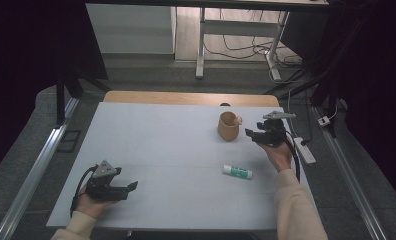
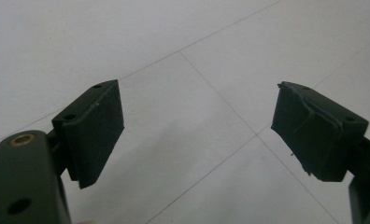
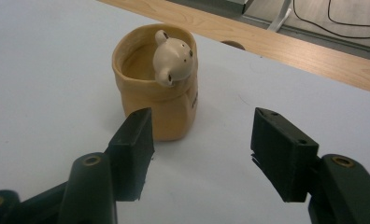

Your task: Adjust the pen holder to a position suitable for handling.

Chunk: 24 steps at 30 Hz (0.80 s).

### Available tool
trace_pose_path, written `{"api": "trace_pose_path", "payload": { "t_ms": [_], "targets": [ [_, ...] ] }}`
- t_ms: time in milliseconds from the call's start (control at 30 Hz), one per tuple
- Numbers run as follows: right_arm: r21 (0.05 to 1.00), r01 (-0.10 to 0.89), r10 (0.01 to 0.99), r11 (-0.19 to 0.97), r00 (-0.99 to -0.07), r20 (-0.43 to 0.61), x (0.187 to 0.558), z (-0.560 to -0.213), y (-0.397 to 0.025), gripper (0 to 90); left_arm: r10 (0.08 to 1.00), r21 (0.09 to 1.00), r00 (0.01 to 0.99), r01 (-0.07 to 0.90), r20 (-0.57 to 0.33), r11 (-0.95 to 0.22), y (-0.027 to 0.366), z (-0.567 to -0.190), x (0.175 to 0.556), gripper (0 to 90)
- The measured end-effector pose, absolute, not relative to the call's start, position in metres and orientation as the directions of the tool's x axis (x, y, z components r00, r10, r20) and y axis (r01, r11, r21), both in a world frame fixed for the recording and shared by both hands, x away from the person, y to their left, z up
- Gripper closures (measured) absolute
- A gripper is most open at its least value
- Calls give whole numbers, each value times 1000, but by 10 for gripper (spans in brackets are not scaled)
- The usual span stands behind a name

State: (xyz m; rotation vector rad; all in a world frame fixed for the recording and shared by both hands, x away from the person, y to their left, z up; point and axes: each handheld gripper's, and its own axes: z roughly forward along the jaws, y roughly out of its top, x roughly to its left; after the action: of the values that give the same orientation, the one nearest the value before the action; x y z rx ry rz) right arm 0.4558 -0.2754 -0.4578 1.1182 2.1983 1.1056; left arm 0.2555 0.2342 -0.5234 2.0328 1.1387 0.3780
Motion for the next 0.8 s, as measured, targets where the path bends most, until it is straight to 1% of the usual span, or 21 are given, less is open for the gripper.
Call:
{"api": "trace_pose_path", "payload": {
  "t_ms": [67,100,133,167,267,300,333,367,400,433,500,533,733,800],
  "targets": [
    [810,466,816,357,-577,-27,458,-459,-274,471,823,738,558,598,-104,-312,235,-523,255,163],
    [810,466,816,357,-577,-27,458,-459,-274,471,823,739,558,597,-103,-312,235,-523,255,163],
    [807,468,817,361,-576,-32,459,-459,-273,498,823,739,558,597,-103,-312,235,-523,255,163],
    [806,469,817,360,-576,-29,462,-461,-272,552,823,739,558,597,-102,-313,235,-523,255,163],
    [802,474,823,364,-567,-39,466,-462,-270,653,824,740,557,595,-101,-312,235,-522,255,163],
    [802,474,823,364,-567,-39,466,-462,-270,653,824,740,558,595,-100,-312,235,-522,255,163],
    [797,481,825,364,-564,-37,469,-464,-268,724,824,740,558,595,-100,-313,235,-522,255,163],
    [796,485,825,362,-564,-32,470,-465,-267,757,824,740,558,595,-100,-313,235,-522,255,163],
    [796,485,825,362,-564,-32,470,-465,-267,757,823,740,559,595,-100,-314,235,-522,255,163],
    [791,489,823,368,-567,-32,472,-466,-265,821,823,740,559,594,-99,-314,235,-522,255,163],
    [787,497,821,365,-570,-21,475,-469,-263,878,823,740,559,594,-99,-314,235,-522,255,163],
    [785,501,821,363,-571,-16,476,-470,-262,892,823,740,559,594,-99,-314,235,-522,255,163],
    [767,509,820,391,-572,-38,490,-474,-255,894,824,742,558,593,-97,-314,235,-522,255,164],
    [764,516,822,386,-569,-31,495,-476,-254,894,824,741,558,593,-95,-316,235,-522,255,164]
  ]
}}
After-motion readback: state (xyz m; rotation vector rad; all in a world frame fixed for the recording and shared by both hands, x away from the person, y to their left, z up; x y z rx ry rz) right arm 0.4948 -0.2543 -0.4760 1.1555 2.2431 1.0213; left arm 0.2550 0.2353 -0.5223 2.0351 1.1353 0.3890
